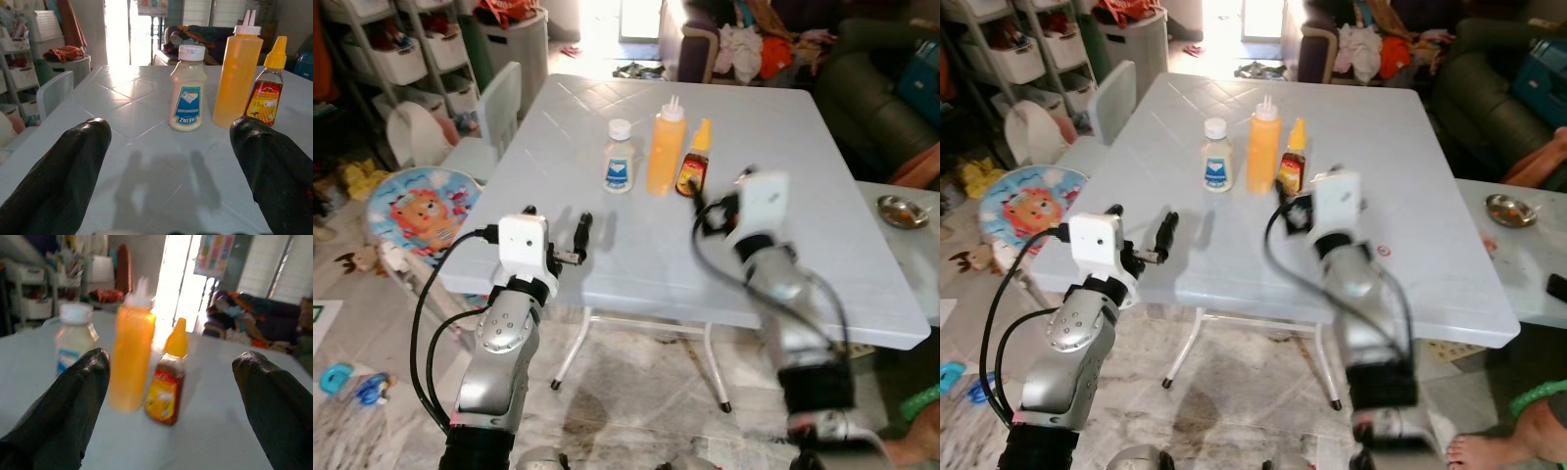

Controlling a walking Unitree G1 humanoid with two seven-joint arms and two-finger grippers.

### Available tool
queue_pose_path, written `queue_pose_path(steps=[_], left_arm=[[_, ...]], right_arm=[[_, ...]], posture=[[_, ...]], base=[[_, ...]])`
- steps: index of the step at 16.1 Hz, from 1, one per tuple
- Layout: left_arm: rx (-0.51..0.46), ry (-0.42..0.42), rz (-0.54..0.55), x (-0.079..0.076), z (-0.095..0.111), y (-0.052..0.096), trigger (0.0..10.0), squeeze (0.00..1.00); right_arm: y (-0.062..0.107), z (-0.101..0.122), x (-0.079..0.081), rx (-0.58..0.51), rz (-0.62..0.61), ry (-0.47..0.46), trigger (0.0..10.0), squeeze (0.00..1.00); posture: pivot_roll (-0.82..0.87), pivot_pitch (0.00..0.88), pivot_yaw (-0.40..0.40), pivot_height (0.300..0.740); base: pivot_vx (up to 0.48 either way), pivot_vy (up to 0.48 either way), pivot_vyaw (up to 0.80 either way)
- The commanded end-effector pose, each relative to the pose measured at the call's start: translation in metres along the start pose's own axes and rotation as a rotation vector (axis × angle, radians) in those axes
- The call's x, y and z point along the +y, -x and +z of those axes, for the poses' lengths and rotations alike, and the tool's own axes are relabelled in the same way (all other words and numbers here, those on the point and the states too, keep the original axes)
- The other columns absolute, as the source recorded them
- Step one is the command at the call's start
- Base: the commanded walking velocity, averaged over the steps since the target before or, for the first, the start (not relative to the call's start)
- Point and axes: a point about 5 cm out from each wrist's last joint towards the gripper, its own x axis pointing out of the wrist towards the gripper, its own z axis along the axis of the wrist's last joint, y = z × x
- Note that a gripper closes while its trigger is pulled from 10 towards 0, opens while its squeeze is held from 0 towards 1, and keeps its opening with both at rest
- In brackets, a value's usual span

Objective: Restocking fridge

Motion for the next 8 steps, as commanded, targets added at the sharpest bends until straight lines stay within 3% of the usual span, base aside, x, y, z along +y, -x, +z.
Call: queue_pose_path(steps=[1, 3, 8], left_arm=[[-0.025, -0.008, -0.02, 0.0, 0.008, 0.001, 10.0, 0.0], [-0.025, -0.004, -0.033, -0.001, 0.009, 0.003, 10.0, 0.0], [-0.03, -0.008, -0.034, 0.007, 0.012, 0.009, 10.0, 0.0]], right_arm=[[-0.001, -0.001, -0.002, 0.001, -0.019, -0.017, 10.0, 0.0], [0.004, -0.002, -0.007, -0.001, -0.062, -0.025, 10.0, 0.0], [0.035, -0.004, -0.001, -0.009, -0.176, -0.039, 10.0, 0.0]], posture=[[0.02, 0.0, 0.002, 0.74], [0.01, 0.0, 0.011, 0.74], [0.0, 0.0, 0.027, 0.74]], base=[[0.0, 0.0, 0.0], [0.0, 0.0, 0.0], [0.257, 0.0, 0.0]])
